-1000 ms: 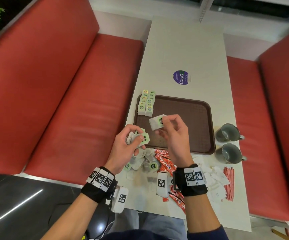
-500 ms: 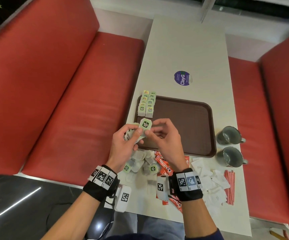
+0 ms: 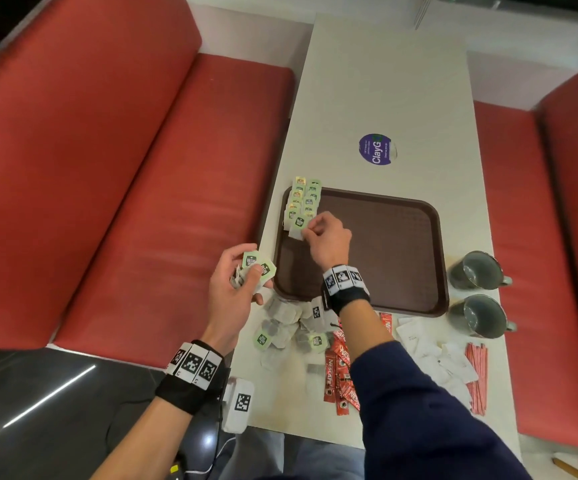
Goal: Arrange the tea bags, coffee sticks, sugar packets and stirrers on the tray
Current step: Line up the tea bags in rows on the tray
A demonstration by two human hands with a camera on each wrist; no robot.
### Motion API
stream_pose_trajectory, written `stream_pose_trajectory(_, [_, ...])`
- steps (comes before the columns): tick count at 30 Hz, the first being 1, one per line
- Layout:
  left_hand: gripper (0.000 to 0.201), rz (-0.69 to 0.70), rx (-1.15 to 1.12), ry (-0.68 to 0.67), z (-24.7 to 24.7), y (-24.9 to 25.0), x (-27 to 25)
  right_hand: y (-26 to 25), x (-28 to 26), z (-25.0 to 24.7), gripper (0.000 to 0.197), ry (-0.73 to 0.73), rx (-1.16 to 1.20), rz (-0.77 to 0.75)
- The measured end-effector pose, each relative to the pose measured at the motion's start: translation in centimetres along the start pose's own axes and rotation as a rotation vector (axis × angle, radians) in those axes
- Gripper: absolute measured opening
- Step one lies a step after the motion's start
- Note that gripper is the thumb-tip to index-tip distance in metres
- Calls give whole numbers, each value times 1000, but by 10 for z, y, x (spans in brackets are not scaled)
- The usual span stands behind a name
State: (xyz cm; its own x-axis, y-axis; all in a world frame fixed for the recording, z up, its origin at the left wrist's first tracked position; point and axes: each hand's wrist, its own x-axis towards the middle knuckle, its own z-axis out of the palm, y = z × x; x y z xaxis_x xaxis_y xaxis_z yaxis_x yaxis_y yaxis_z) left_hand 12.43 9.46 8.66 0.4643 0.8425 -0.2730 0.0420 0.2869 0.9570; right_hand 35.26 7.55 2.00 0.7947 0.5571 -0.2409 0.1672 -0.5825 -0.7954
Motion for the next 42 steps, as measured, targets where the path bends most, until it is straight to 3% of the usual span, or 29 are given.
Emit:
stream_pose_trajectory(4, [42,-28,7,27,-5,2,0,-4,22,23,7,-90,-131,39])
stream_pose_trajectory(17, [34,-92,-35,8,-11,-6,7,-13,31,35,11,-51,-290,54])
stream_pose_trajectory(23, [32,-92,-83,-18,-10,-1,7,-27,-14,16,15,-11,-42,-55])
stream_pose_trajectory(27, [34,-72,-116,-34,-7,2,4,-40,-79,-15,39,-259,363,-20])
stream_pose_trajectory(30, [36,-55,-141,-50,-1,4,0,-39,-118,-34,38,-401,433,-39])
stream_pose_trajectory(34, [33,-63,-162,-90,7,9,-8,-34,-137,-45,17,-317,499,-112])
stream_pose_trajectory(42, [30,-42,-114,-204,8,16,-20,-36,-135,-63,10,-215,485,-128])
